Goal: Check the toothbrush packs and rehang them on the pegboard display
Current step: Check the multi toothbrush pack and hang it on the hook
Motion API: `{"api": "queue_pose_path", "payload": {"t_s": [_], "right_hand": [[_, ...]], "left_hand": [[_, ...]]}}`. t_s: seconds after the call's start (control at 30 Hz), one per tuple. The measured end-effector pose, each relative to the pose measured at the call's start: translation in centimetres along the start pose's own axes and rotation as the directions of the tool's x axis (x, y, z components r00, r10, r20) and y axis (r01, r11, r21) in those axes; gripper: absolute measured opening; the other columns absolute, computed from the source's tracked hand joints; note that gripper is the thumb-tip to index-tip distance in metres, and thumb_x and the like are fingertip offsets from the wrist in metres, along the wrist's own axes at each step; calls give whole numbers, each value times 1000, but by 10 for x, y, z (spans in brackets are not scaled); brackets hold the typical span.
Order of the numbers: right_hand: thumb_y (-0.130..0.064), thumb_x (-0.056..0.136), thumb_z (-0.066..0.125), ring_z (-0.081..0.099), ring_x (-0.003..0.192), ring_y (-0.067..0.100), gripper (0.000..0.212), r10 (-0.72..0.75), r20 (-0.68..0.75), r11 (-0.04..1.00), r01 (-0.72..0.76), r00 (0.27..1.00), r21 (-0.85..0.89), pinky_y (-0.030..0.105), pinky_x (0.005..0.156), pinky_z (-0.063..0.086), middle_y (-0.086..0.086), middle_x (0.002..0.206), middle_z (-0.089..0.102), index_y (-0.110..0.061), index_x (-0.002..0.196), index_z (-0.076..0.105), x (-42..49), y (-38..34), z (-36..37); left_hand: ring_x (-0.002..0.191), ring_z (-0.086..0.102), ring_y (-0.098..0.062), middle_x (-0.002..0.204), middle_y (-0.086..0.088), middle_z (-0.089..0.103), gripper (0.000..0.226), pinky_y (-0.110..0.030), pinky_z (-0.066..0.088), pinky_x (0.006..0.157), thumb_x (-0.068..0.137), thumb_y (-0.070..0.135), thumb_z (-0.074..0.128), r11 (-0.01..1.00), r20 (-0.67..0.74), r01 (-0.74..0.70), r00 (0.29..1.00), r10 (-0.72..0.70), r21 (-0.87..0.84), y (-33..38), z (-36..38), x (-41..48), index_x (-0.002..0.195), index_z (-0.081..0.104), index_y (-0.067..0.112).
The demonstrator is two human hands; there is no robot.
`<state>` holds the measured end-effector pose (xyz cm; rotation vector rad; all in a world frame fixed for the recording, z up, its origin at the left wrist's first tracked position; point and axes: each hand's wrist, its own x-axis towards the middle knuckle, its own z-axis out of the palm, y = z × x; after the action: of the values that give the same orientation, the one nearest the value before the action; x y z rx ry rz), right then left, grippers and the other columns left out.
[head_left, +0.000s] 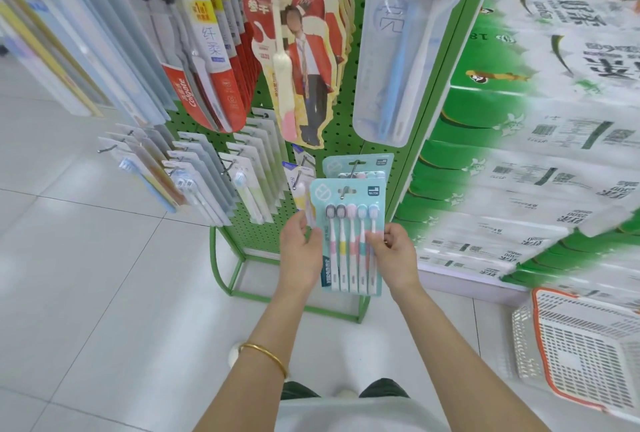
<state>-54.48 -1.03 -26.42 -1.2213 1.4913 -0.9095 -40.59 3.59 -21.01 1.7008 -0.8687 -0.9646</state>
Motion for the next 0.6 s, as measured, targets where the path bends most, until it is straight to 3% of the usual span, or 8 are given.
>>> {"api": "queue_pose_path", "payload": {"t_s": [0.07, 0.13, 0.2, 0.43, 0.6], "right_hand": [[-15, 93, 56, 45, 65, 15, 16, -20, -21, 1000, 20, 1000, -15, 26, 58, 36, 5, 74, 51, -13, 79, 49, 10, -5, 1], [-14, 95, 54, 43, 62, 12, 17, -41, -41, 999, 40, 998, -30, 23, 56, 35, -2, 71, 49, -16, 80, 48, 21, -10, 2], [-14, 96, 52, 42, 63, 13, 10, -55, -64, 997, 52, 996, -48, 26, 57, 36, -1, 72, 48, -11, 87, 49, 34, -13, 4], [-12, 97, 50, 39, 61, 10, 10, -77, -108, 995, 69, 991, -79, 18, 51, 33, -4, 69, 43, -8, 89, 45, 65, -25, 6], [-11, 97, 49, 35, 59, 6, 33, -102, -103, 992, 93, 989, -86, 18, 51, 28, -7, 68, 39, -27, 71, 35, 73, -27, 4]], "left_hand": [[82, 43, 11, 90, 21, 43, 34, -13, 36, 79, 97, 1, 42, 999, -8, 2, 1000, -1, 35, 3, -1, -1, 89, 42, 34], [104, 49, -3, 111, 9, 48, 28, -22, 34, 98, 97, 5, 44, 998, 9, 11, 1000, -12, 69, 1, -3, -1, 120, 49, 20], [122, 44, -14, 130, -2, 44, 40, -31, 33, 109, 98, 9, 46, 995, 20, 29, 999, -31, 95, 3, -6, -3, 137, 41, 8], [129, 40, -14, 143, -4, 41, 46, -29, 30, 111, 98, 11, 48, 994, 38, 25, 999, -29, 104, 4, -13, -2, 142, 36, 10], [131, 40, -16, 142, -4, 42, 44, -27, 31, 108, 98, 10, 48, 995, 35, 32, 999, -35, 91, 4, -14, -1, 140, 38, 10]]}}
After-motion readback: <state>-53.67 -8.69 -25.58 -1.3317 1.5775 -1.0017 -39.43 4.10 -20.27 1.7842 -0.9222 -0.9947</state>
